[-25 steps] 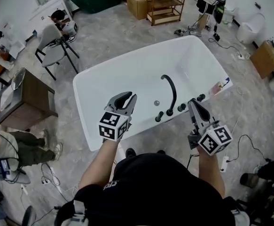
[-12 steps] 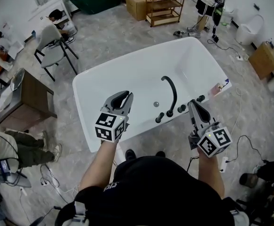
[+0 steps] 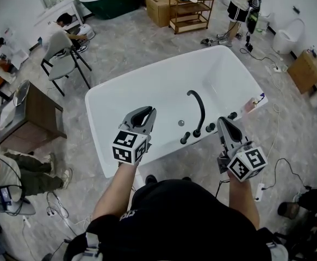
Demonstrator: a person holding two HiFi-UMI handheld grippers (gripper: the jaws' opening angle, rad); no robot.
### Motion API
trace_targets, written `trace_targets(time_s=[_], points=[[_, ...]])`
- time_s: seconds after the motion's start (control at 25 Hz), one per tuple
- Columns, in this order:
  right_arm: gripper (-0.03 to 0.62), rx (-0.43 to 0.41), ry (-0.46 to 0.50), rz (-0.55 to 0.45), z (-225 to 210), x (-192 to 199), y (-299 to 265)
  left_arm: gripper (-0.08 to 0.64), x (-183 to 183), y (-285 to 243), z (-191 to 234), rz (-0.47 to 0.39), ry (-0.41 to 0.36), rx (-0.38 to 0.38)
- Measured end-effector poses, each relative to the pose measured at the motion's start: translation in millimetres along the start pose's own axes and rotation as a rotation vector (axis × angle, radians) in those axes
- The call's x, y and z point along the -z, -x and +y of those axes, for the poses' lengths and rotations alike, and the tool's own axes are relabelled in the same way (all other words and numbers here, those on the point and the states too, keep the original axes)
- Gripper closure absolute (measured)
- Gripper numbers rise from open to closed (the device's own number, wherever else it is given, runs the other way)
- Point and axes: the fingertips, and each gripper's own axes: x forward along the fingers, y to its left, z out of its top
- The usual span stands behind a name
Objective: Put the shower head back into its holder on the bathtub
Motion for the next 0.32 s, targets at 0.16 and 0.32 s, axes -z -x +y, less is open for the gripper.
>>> trace_targets(time_s=[0.16, 0.32], points=[[0.581, -0.010, 0.013, -0.010, 2.8, -2.7, 1.3, 0.509, -5.0, 3.9, -1.3, -0.011, -0.009, -0.005], [0.581, -0.051, 0.041, -0.033, 1.6, 1.0, 4.0, 0.511, -6.4, 7.9, -5.7, -0.014, -0.013, -0.009]])
